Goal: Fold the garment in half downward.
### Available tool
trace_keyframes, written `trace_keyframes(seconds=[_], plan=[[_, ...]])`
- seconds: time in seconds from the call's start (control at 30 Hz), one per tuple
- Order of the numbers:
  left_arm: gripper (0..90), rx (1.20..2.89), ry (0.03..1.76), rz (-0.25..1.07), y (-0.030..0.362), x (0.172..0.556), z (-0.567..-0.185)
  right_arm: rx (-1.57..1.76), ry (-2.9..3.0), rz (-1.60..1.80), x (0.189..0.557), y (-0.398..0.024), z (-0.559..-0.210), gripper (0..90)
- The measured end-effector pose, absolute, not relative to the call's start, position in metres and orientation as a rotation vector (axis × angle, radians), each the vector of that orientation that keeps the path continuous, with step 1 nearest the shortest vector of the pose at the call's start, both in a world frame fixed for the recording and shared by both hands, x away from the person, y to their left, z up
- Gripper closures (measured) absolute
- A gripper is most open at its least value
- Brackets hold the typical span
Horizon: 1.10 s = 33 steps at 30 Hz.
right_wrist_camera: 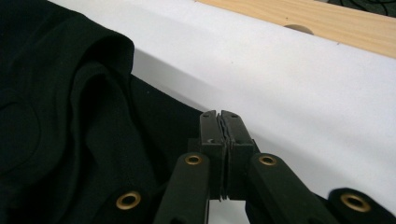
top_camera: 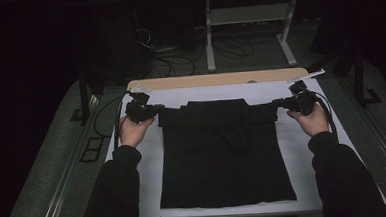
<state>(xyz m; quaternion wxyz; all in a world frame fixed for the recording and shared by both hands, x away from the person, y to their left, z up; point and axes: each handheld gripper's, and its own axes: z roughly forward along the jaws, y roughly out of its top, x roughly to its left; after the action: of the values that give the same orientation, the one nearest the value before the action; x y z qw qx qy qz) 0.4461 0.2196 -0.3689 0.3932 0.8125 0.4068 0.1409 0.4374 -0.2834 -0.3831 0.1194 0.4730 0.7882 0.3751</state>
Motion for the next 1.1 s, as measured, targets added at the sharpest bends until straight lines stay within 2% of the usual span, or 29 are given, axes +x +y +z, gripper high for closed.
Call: trace_keyframes(seconds=[1.1], plan=[[86.8, 2.062, 1.041, 0.363, 0.216, 0.487, -0.36, 1.396, 2.269, 1.04, 0.472, -0.276, -0.376, 87.2]])
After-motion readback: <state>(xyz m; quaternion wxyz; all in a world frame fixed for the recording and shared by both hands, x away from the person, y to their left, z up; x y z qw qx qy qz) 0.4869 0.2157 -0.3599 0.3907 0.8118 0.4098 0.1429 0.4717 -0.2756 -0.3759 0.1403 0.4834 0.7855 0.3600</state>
